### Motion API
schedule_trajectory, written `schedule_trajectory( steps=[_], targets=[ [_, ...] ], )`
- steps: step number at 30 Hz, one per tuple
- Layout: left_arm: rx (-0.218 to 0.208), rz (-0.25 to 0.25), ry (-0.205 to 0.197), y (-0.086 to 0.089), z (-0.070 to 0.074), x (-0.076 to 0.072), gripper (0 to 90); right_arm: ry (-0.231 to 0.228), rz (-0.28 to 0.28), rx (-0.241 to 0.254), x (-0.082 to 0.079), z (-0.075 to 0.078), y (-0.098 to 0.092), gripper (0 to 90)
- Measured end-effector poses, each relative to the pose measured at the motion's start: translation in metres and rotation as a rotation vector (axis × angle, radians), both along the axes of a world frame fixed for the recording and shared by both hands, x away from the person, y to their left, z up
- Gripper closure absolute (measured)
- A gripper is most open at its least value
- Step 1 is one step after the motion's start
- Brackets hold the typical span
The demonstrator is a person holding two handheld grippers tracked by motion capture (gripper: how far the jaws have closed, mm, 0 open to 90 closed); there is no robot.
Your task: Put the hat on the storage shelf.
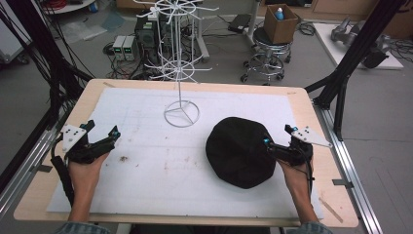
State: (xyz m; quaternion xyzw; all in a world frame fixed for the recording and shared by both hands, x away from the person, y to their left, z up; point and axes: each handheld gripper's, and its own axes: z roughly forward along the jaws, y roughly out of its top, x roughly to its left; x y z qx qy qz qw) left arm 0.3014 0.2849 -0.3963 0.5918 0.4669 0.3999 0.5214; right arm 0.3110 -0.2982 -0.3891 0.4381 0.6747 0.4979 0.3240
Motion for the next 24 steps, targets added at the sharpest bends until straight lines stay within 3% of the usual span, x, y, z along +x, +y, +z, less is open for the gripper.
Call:
schedule_trajectory(
  steps=[19,24],
  targets=[
    [0.003,-0.003,0.01,-0.002,-0.002,0.005,16.5,-0.057,0.159,-0.015,-0.019,-0.001,0.02,13.3],
    [0.003,-0.001,0.015,-0.002,-0.003,0.006,16.5,-0.077,0.248,-0.02,-0.022,-0.002,0.028,13.3]
  ],
)
